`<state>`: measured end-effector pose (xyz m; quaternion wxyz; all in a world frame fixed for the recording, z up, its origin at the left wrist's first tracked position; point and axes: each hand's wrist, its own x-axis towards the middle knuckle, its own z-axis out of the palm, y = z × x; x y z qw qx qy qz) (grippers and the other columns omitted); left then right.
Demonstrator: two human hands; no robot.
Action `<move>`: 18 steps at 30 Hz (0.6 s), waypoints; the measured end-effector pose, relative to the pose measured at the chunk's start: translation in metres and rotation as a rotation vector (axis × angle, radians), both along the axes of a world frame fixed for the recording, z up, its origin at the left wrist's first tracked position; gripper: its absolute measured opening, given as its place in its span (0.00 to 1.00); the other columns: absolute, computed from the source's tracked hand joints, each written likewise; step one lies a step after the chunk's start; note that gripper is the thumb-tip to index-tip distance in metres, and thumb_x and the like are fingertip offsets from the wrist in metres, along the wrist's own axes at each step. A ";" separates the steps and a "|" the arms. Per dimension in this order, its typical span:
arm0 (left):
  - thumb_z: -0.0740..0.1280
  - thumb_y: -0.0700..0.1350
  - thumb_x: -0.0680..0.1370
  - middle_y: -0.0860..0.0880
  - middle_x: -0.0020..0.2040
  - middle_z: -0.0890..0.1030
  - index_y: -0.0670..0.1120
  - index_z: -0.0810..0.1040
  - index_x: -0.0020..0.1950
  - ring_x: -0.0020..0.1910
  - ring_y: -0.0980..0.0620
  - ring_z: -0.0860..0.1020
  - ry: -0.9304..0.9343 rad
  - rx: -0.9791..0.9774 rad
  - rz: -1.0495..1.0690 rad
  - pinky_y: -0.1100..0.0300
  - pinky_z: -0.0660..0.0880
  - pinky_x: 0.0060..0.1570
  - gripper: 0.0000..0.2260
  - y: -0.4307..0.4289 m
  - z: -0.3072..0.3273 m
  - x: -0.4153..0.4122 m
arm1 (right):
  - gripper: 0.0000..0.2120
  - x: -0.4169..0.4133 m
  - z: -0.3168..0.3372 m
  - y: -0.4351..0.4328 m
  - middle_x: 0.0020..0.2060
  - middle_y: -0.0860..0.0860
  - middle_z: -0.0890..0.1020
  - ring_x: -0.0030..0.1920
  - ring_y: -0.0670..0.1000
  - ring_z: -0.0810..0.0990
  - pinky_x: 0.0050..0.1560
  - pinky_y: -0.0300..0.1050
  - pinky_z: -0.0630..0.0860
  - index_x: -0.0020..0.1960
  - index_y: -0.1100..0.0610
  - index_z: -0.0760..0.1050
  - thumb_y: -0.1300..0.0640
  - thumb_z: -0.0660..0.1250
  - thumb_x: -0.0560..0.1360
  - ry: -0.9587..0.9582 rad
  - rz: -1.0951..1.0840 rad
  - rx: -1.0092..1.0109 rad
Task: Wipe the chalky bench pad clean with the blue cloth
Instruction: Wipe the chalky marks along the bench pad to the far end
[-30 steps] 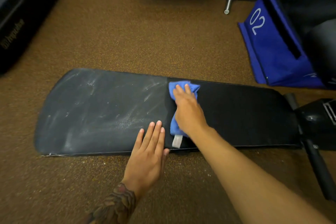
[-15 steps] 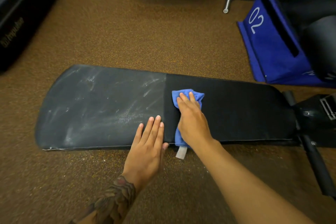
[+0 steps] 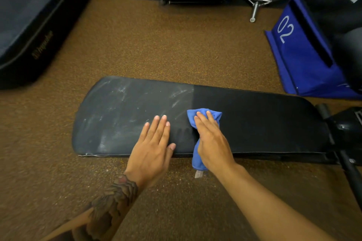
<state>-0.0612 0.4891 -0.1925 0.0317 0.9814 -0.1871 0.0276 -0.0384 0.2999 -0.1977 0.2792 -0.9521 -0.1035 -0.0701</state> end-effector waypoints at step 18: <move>0.44 0.57 0.82 0.40 0.77 0.58 0.37 0.58 0.76 0.77 0.43 0.54 0.041 0.069 0.097 0.44 0.52 0.74 0.30 0.043 -0.026 0.007 | 0.30 -0.006 -0.012 0.028 0.72 0.56 0.64 0.75 0.58 0.53 0.71 0.58 0.60 0.71 0.63 0.64 0.77 0.58 0.70 0.043 -0.116 -0.077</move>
